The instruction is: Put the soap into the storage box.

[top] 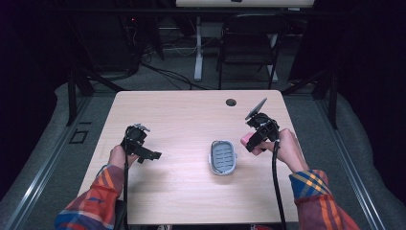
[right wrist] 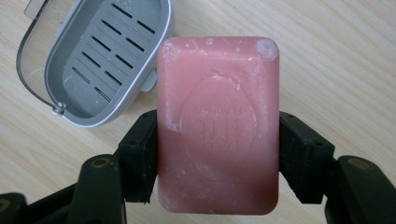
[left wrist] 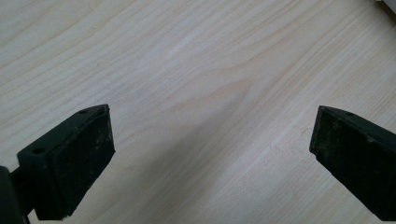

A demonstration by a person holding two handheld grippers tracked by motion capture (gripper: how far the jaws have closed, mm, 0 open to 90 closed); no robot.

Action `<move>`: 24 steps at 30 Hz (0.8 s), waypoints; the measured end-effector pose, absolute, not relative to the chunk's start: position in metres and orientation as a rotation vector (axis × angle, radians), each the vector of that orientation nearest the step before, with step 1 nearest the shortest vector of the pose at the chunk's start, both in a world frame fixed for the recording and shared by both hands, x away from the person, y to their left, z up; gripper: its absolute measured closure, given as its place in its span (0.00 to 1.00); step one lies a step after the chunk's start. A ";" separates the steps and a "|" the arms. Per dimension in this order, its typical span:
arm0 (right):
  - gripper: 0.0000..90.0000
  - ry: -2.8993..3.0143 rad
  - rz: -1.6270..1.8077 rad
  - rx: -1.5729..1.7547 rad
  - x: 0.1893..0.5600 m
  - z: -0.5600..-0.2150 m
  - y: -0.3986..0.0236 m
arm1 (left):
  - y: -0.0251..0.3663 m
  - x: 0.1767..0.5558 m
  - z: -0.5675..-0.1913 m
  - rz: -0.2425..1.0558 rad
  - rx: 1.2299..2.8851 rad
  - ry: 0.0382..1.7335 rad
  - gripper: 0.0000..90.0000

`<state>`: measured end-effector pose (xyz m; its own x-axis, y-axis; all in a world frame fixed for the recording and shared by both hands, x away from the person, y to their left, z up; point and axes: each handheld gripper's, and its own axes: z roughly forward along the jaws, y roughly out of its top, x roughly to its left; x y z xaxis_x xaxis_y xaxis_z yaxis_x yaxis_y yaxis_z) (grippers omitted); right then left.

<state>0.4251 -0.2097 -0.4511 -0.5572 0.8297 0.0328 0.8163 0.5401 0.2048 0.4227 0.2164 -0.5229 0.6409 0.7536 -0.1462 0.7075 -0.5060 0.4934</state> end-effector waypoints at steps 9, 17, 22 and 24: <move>0.41 2.725 0.288 1.415 0.431 -0.453 -0.196 | 0.216 0.422 -0.522 0.118 2.346 1.137 0.00; 0.41 2.748 0.277 1.376 0.433 -0.451 -0.183 | 0.215 0.423 -0.523 0.112 2.351 1.131 0.00; 0.41 2.757 0.282 1.374 0.434 -0.451 -0.177 | 0.215 0.423 -0.523 0.113 2.348 1.133 0.00; 0.41 2.766 0.267 1.361 0.434 -0.452 -0.173 | 0.214 0.423 -0.523 0.115 2.356 1.131 0.00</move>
<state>0.4343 -0.1735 -0.4521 -0.6122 0.7900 0.0342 0.7819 0.5983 0.1749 0.4229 0.2144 -0.5231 0.6480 0.7481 -0.1428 0.7040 -0.5167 0.4873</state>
